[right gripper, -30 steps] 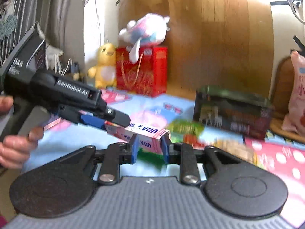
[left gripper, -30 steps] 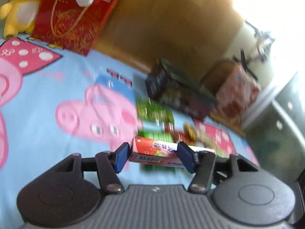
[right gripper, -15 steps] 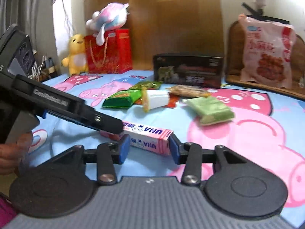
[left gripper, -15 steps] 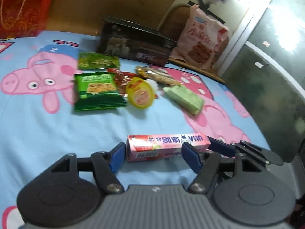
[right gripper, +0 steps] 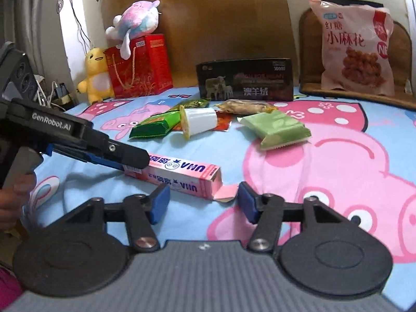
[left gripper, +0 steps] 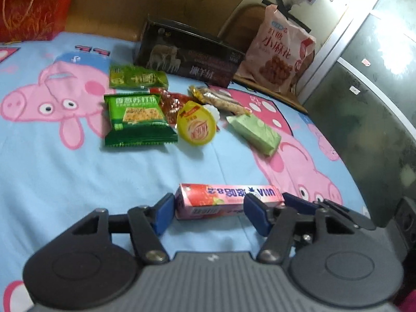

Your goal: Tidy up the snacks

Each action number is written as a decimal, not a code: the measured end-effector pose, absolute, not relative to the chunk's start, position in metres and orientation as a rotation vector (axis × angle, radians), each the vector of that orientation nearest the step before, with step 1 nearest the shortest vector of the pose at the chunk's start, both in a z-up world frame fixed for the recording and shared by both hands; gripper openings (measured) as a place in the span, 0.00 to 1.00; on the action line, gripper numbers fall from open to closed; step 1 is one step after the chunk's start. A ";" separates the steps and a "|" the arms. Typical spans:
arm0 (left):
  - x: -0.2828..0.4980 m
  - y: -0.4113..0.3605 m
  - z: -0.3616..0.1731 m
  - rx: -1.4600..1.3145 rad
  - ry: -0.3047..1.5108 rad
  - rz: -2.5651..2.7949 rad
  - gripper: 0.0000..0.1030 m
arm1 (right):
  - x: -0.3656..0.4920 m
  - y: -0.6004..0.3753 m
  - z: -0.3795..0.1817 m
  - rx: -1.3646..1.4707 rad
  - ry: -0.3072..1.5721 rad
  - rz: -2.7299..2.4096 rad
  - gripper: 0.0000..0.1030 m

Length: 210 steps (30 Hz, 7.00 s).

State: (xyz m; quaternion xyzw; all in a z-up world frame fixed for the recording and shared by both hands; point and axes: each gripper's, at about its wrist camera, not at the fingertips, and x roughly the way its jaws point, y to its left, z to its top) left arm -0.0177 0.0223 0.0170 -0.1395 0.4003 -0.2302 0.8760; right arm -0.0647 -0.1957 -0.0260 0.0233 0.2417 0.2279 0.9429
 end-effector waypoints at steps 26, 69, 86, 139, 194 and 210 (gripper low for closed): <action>0.028 0.006 0.079 -0.202 0.663 -0.473 0.56 | -0.007 -0.206 0.024 0.074 0.269 0.424 0.26; 0.102 0.047 0.067 -0.303 0.628 -0.354 0.65 | 0.064 -0.184 0.024 0.221 0.440 0.562 0.45; 0.027 0.033 0.038 -0.320 0.716 -0.473 0.64 | -0.003 -0.174 -0.009 0.074 0.518 0.542 0.13; 0.012 0.003 0.008 -0.123 0.660 -0.390 0.74 | -0.025 -0.192 -0.025 0.173 0.531 0.535 0.21; 0.033 -0.010 0.014 -0.225 0.752 -0.536 0.47 | 0.003 -0.163 -0.011 -0.002 0.572 0.588 0.42; 0.023 -0.004 0.014 -0.237 0.762 -0.531 0.47 | -0.002 -0.151 -0.011 -0.090 0.591 0.602 0.43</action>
